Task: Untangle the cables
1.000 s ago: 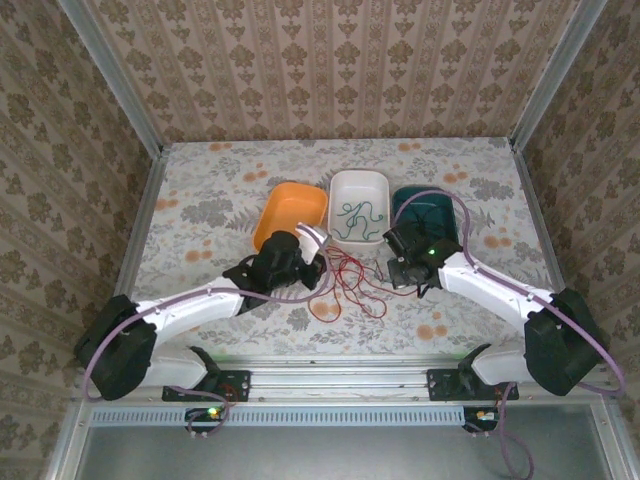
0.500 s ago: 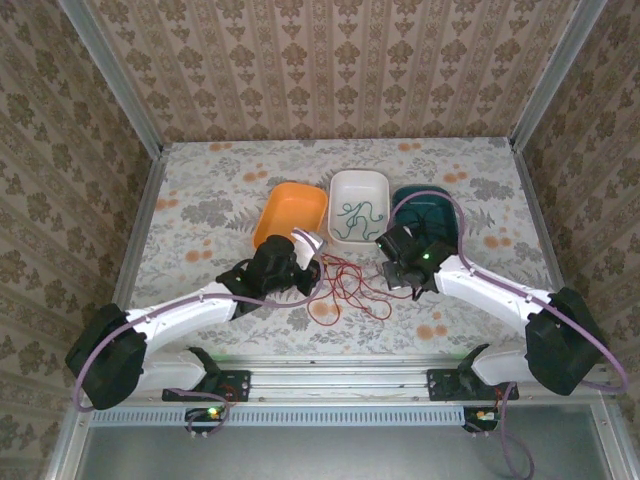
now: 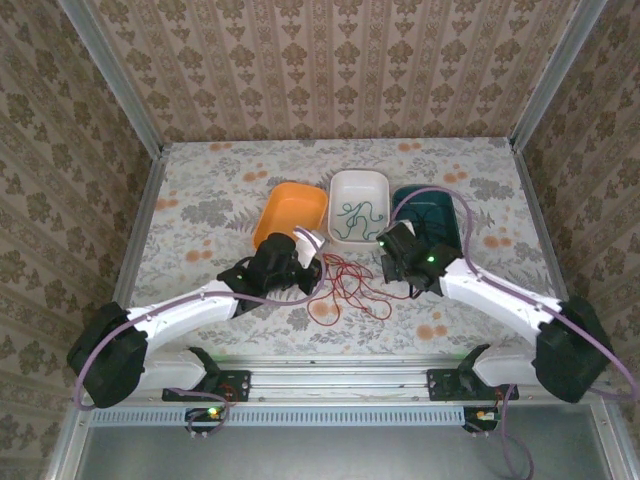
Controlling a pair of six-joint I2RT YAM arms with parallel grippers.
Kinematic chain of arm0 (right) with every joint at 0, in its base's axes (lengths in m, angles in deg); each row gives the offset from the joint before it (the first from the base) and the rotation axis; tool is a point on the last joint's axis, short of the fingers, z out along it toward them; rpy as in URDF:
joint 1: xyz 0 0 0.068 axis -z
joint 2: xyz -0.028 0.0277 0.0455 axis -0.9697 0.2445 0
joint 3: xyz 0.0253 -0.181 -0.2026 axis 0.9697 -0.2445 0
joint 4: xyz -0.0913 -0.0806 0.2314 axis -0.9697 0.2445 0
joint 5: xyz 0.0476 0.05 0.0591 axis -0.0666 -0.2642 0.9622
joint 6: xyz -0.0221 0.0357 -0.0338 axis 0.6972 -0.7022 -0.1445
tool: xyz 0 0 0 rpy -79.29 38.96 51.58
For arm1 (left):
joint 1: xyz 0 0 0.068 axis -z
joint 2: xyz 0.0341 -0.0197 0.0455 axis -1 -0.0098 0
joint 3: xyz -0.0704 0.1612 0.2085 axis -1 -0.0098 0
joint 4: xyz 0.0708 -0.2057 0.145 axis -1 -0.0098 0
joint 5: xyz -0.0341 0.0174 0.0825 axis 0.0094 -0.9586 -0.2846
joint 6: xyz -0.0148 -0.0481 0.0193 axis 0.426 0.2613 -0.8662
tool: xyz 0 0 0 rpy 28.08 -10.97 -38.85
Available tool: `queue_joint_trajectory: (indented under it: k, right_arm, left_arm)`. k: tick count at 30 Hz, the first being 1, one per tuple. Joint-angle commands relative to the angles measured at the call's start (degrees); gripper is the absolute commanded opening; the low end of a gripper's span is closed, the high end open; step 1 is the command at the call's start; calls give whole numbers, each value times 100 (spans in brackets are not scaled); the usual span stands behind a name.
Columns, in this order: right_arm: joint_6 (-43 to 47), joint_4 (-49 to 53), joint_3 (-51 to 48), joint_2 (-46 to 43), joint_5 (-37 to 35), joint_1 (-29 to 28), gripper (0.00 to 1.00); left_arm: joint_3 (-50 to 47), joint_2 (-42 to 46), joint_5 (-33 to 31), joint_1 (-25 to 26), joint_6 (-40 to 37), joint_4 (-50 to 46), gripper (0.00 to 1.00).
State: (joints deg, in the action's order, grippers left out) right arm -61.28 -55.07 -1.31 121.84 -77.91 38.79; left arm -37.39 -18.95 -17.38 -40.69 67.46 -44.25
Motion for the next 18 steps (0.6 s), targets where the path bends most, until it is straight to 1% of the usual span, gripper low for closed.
queue_joint_trajectory:
  k: [1,3,5,6,7,9,11,12,13,14,15,16,18]
  right_arm:
    - [10,-551,136,-370,-65,20,0]
    - [-11,-751,354,-228,18,116,0]
    - [-30,-994,618,120,247,283,0]
    - [-109,-1076,781,360,363,401,0]
    - [-150,-1165,963,610,525,533,0]
    - [-220,-1387,1242,1159,764,753,0]
    - [-227,-1589,1494,1594,1160,947,0]
    - [-244,-1681,1598,1775,1358,1038,2]
    - [-250,-1779,1690,1923,1618,1133,6]
    - [-268,-1820,1741,2011,1794,1200,15]
    - [-307,-1770,1809,2076,1859,1261,27]
    - [-296,-1707,1834,2076,1884,1284,35]
    - [-194,-1606,1773,1954,1820,1284,42]
  left_arm:
    - [-215,-3,-475,-15,152,-114,0]
    - [-276,-61,-656,-22,207,-94,0]
    - [-298,-114,-749,-19,237,-70,0]
    - [-298,-149,-772,-21,246,-66,1]
    - [-294,-170,-783,-18,246,-75,6]
    - [-268,-194,-799,-22,246,-98,8]
    - [-268,-199,-816,-21,250,-102,10]
    - [-271,-198,-829,-19,255,-102,11]
    - [-272,-199,-842,-30,255,-102,13]
    - [-259,-208,-867,-26,255,-111,14]
    - [-254,-216,-898,-26,255,-128,16]
    - [-245,-224,-929,-27,257,-135,18]
    - [-224,-241,-948,-29,247,-129,19]
